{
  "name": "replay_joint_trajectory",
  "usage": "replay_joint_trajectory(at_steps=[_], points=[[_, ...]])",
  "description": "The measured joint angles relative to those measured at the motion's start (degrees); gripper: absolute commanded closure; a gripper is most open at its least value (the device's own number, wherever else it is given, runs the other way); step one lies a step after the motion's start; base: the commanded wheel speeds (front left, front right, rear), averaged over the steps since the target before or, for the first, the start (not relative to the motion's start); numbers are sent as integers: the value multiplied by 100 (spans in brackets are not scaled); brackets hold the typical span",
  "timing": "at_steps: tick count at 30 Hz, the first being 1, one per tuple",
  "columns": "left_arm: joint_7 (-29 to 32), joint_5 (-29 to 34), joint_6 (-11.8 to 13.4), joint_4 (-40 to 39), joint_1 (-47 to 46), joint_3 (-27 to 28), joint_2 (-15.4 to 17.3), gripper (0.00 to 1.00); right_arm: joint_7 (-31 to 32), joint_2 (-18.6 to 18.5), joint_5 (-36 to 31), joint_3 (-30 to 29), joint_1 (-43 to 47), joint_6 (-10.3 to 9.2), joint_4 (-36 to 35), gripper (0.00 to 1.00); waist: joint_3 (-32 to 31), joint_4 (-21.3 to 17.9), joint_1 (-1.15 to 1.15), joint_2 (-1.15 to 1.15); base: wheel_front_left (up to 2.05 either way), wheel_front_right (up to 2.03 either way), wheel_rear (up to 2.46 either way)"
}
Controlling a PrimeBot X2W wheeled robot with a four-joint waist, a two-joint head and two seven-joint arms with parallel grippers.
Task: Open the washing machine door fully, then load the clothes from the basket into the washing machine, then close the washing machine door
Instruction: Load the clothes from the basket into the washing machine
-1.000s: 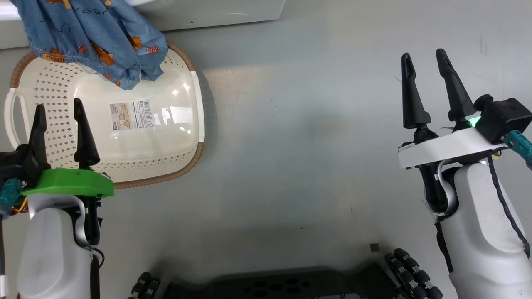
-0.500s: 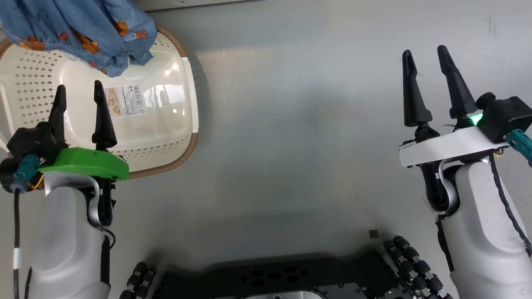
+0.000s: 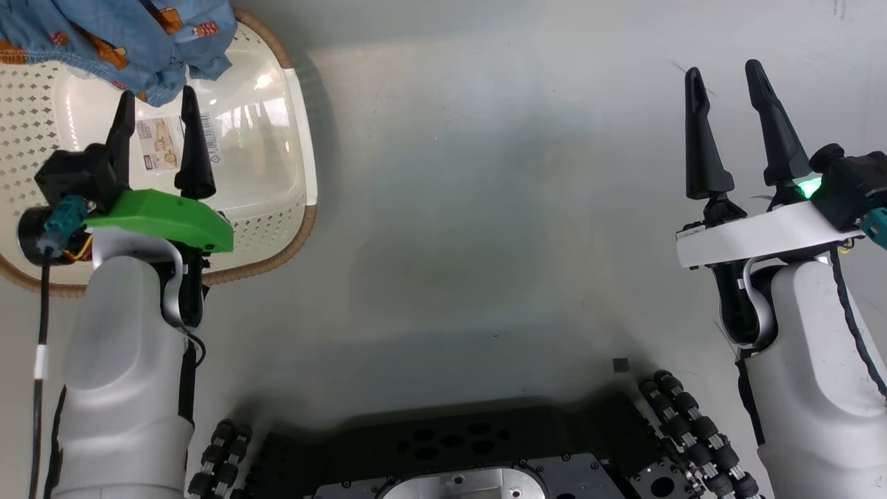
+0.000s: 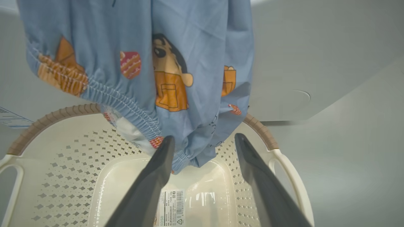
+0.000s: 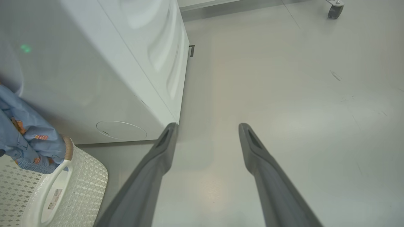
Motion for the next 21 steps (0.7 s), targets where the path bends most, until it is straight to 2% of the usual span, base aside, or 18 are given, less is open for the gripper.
replay_joint_trajectory(at_steps=[10, 21], points=[[0, -291, -1, 544, -566, 40, -13, 0, 0, -2, -49, -1, -5, 1, -79, 0, 324, -6, 0, 0, 0, 0, 0], [0, -465, -12, 733, -1206, 38, -15, 0, 0, 2, -49, -34, -4, 1, -90, 0, 474, -46, 0, 0, 0, 0, 0]])
